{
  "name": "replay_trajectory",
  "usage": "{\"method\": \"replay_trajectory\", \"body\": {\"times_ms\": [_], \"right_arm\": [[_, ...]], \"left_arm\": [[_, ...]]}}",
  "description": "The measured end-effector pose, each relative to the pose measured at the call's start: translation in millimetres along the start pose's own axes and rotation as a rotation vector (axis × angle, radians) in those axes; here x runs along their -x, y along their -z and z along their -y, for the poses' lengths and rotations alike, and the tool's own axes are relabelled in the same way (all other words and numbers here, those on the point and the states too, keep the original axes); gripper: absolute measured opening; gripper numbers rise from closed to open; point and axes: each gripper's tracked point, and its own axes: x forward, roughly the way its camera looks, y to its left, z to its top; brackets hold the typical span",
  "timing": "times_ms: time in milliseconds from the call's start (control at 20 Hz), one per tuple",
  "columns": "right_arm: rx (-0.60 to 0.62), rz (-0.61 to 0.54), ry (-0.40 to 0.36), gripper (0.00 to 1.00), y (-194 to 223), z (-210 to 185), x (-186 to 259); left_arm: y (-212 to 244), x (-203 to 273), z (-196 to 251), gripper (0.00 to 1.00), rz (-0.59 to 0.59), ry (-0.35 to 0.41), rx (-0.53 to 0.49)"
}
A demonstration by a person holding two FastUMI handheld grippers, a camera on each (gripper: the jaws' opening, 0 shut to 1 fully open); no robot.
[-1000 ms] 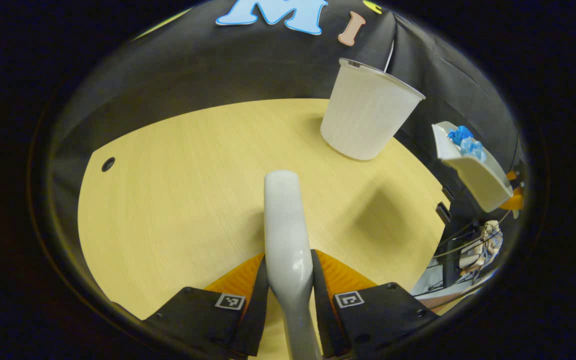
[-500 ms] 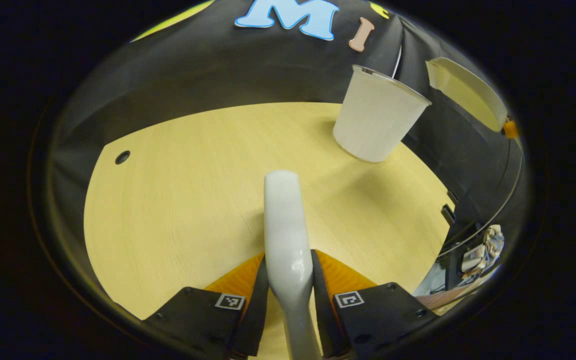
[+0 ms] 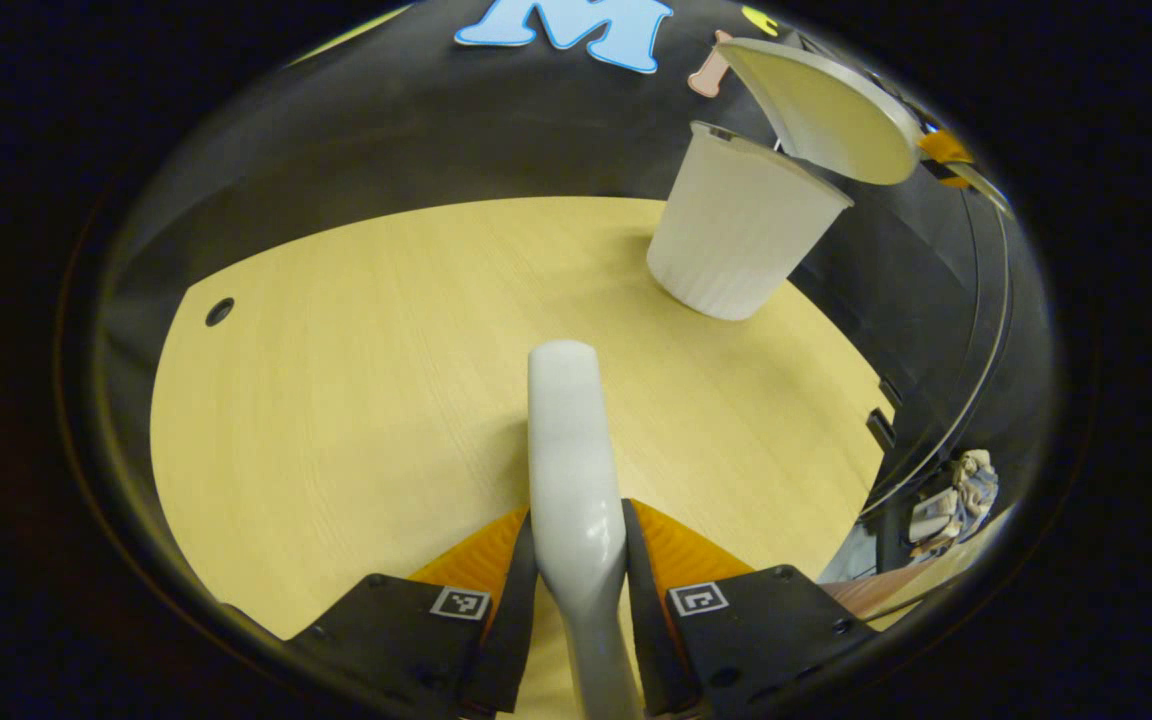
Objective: Pick up the small broom and dustpan from the desktop, sweep the trash into the dustpan with the broom, and then empty the trash into the garbage bin.
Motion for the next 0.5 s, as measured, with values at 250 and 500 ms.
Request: {"method": "replay_trajectory", "body": {"times_ms": [250,500], "right_arm": [[-0.293,0.077,-0.193,0.27,-8,-22,5],[-0.500,0.158,-0.358,0.26,-21,-42,20]], "left_arm": [[-2,-5,-3,0.51,-0.010,0.005,0.007],[-3,-4,-12,0.51,-0.016,-0.012,-0.002]]}}
